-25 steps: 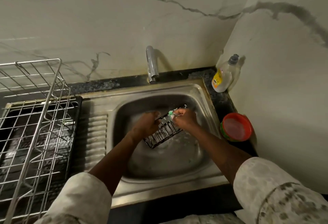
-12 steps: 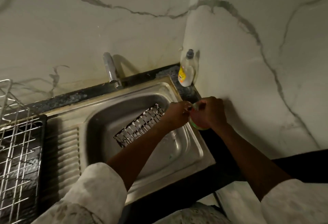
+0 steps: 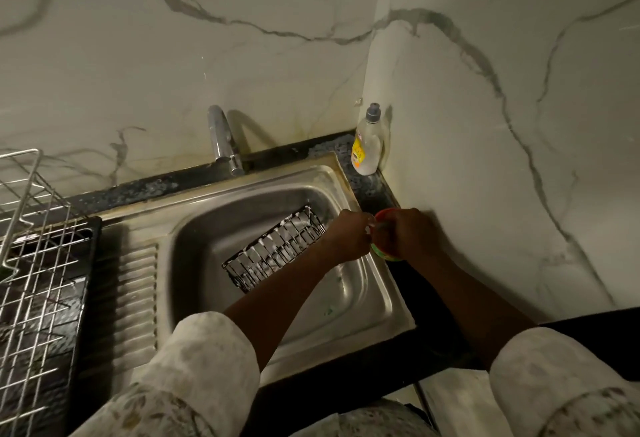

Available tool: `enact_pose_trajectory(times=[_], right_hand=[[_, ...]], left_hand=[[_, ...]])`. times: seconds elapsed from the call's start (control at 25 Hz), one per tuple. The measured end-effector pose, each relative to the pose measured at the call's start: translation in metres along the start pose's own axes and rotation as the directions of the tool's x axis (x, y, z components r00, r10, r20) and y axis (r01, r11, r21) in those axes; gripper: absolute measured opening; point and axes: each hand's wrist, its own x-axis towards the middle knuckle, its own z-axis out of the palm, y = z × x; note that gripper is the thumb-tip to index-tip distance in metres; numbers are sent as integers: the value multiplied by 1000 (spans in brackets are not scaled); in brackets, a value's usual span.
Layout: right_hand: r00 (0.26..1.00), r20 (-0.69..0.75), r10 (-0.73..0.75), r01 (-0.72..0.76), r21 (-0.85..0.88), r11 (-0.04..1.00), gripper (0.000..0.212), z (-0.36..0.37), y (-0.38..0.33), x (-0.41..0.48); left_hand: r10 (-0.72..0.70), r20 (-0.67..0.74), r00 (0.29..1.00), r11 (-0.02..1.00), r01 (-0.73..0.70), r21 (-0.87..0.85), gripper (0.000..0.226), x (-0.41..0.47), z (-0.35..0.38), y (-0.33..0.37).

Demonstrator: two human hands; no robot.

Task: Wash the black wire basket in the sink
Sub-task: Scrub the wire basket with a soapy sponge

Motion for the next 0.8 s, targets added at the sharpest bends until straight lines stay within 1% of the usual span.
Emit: enact_pose_trajectory(times=[0.08,0.12,0.16,0.2,0.24,0.28,0.36,0.44,0.48,0.6,0.64,0.68,0.72,0.76,0.8], right_hand=[[997,71,-38,32,88,996,36,-4,-2,0],[995,93,-21,11,108,994,35,-7,-3,1],[996,86,17,-23,73,997,34,-7,-2,3],[998,41,39,-41,41,998,34,-6,0,4],[999,0,40,-40,52,998,34,-5,1,5],[1000,0,12,-12,73,997,34,-4,1,5],[992,99,-74,68,66,995,33,-3,0,2],[987,118,-105,91,120,989,30,-7,1,2],[989,104,-102,90,122,988,29,-8,2,2],[997,17,-79,77,103,992,25,-14,6,0],[998,-1,-65,65,96,993,22,-13,7,-1],[997,-6,-81,82,100,992,18,-15,8,-3],[994,26,-106,104,84,991,15,-14,7,-3],[990,53,-128,123,80,989,15,-12,8,-4],[991,69,-116,112,65,992,18,-8,10,-2]], left_hand=[[-3,2,1000,998,3,66,25,0,3,3],[-10,-5,1000,997,10,70,25,0,4,4],[-19,-8,1000,998,20,64,26,0,5,5],[-17,-10,1000,998,17,59,27,0,7,3],[-12,-7,1000,998,12,61,27,0,8,2],[-8,-5,1000,998,8,70,26,1,8,1],[-9,4,1000,995,9,100,25,2,5,1],[-11,5,1000,991,10,130,26,3,2,3],[-17,8,1000,990,16,141,26,3,2,4],[-58,8,998,993,57,105,28,1,3,6],[-81,6,997,993,80,91,28,0,5,5],[-96,5,995,991,95,90,28,0,7,4],[-104,2,995,991,104,87,29,0,8,2],[-103,-1,995,992,103,75,30,0,10,2],[-97,-9,995,993,97,60,32,-2,8,2]])
